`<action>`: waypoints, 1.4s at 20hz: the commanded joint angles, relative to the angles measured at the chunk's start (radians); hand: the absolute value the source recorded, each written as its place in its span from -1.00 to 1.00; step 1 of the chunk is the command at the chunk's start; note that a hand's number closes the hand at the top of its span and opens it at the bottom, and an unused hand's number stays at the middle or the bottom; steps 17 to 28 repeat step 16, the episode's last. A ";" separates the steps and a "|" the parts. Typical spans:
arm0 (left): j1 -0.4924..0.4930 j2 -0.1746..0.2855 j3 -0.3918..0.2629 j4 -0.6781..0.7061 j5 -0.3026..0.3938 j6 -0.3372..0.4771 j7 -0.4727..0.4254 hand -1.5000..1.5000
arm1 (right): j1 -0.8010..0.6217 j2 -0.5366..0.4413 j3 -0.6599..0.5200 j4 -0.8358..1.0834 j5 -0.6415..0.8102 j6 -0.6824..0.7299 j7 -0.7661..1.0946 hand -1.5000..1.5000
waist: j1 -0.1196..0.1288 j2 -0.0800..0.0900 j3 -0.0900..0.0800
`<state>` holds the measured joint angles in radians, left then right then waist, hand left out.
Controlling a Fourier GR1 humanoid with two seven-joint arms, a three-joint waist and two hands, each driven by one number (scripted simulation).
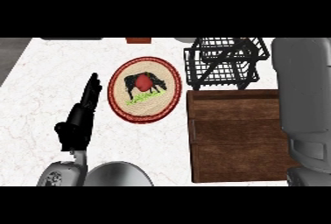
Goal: Pick the pear from the tray and place it in the tiered basket
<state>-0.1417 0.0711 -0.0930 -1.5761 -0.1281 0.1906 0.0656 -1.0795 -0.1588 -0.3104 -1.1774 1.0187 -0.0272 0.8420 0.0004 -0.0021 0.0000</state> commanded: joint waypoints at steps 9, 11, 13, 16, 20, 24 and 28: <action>0.032 -0.002 0.008 0.000 -0.007 0.006 -0.014 0.00 | 0.343 -0.082 -0.239 -0.539 -0.259 0.071 0.061 -1.00 | -0.037 -0.009 0.001; 0.066 0.000 0.014 -0.013 0.005 0.003 -0.028 0.00 | 0.468 -0.112 -0.305 -0.641 -0.346 0.153 0.031 -1.00 | -0.051 -0.013 0.002; 0.038 0.007 0.021 -0.015 -0.009 0.013 0.004 0.00 | 0.563 -0.127 -0.357 -0.742 -0.426 0.209 0.003 -1.00 | -0.046 -0.011 0.002; 0.039 -0.001 0.035 0.005 0.005 0.014 -0.031 0.00 | 0.714 -0.115 -0.483 -0.839 -0.598 0.296 -0.045 -1.00 | -0.058 -0.011 0.002; 0.039 -0.001 0.035 0.005 0.005 0.014 -0.031 0.00 | 0.714 -0.115 -0.483 -0.839 -0.598 0.296 -0.045 -1.00 | -0.058 -0.011 0.002; 0.039 -0.001 0.035 0.005 0.005 0.014 -0.031 0.00 | 0.714 -0.115 -0.483 -0.839 -0.598 0.296 -0.045 -1.00 | -0.058 -0.011 0.002; 0.039 -0.001 0.035 0.005 0.005 0.014 -0.031 0.00 | 0.714 -0.115 -0.483 -0.839 -0.598 0.296 -0.045 -1.00 | -0.058 -0.011 0.002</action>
